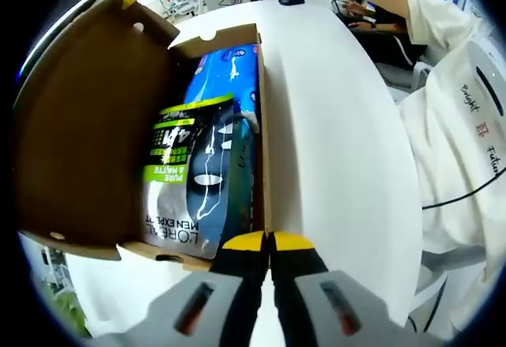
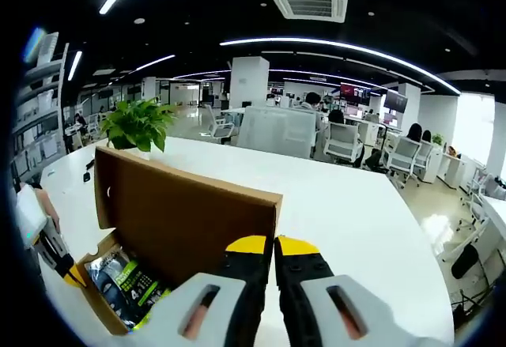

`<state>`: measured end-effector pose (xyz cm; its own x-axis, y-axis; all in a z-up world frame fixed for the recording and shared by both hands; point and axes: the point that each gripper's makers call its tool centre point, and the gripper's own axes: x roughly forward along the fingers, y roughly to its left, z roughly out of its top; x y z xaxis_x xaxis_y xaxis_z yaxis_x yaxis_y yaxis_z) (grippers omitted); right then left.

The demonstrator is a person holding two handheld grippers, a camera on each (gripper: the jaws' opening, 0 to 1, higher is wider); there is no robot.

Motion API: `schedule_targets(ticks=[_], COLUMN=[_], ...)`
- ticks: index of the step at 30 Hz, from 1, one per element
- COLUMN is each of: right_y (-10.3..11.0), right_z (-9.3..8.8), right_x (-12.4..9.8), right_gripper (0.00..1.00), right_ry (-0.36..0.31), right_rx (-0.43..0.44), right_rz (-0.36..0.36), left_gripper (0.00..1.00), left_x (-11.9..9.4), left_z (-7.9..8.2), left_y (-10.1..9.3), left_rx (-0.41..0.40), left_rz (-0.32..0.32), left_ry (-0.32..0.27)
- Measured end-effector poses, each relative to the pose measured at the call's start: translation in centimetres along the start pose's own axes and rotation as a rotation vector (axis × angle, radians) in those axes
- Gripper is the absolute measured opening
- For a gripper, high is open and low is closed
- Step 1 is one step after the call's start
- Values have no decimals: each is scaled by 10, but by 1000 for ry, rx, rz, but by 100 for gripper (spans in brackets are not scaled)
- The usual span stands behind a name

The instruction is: Operate the shoe box by opening the lid, removing the specified soft item, and placing it in the target area until the item is outside and the box remains undamaged.

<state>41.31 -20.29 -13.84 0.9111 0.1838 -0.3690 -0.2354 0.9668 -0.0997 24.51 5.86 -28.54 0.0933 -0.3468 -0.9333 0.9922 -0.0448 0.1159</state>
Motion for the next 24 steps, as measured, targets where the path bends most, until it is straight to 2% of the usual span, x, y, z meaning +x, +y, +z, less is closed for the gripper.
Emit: schedule_targets(ticks=[13,16,19,24], right_y=[-1,-5,-4,-6], right_z=[1,0,0,-1], right_x=[6,16,18,22], right_gripper=[0,0,0,0], right_ry=[30,68,86,89], right_rx=[3,71,72,84], right_rz=[5,27,23,20], left_gripper=[1,1,1,1], left_x=[0,0,0,0], left_z=[0,0,0,0], left_y=[0,0,-1,-1], left_rx=[1,4,39,34], left_rz=[-1,8,36,45], left_ry=[1,11,16,19])
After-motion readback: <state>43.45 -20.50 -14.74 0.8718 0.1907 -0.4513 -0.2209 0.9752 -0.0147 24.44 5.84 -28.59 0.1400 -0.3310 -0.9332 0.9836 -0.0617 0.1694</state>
